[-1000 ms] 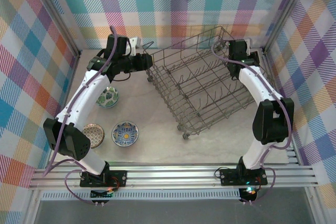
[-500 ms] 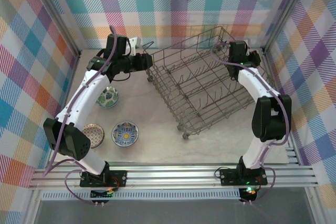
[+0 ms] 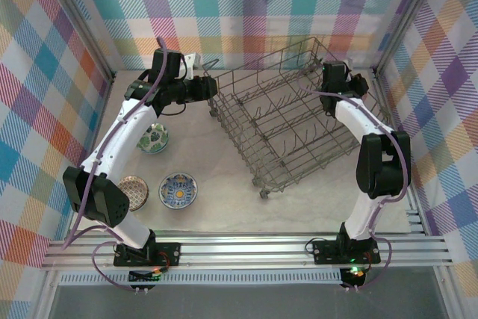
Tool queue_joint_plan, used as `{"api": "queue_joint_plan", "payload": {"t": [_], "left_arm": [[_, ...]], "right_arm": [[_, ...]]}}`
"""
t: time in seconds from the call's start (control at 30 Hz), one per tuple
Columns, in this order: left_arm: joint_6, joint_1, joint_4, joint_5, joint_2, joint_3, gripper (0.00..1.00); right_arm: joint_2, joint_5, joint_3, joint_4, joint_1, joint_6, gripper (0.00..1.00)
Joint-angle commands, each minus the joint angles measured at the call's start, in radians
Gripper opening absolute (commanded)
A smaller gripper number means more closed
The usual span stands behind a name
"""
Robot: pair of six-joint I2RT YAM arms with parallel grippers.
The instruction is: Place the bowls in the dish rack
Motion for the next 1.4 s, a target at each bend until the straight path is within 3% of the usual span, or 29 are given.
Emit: {"api": "queue_joint_plan", "payload": {"t": [0.0,0.47,1.13,1.37], "left_arm": [[-0.018,0.019,0.023,0.023,0.006,-0.011,0.46],[-0.047,0.019,0.063,0.017,-0.052,-0.093,0.46],[-0.081,0.019,0.114,-0.006,-0.144,-0.205,0.46],[-0.087,0.019,0.118,-0.012,-0.156,-0.216,0.46]], "right_arm": [[-0.027,0.029,-0.031,0.041,0.012,-0.025,0.01],[-0.056,0.032,-0.096,0.115,0.039,-0.112,0.06],[-0.045,0.042,-0.074,0.013,0.055,-0.039,0.28],[-0.039,0.039,-0.067,-0.032,0.056,0.004,0.48]]}}
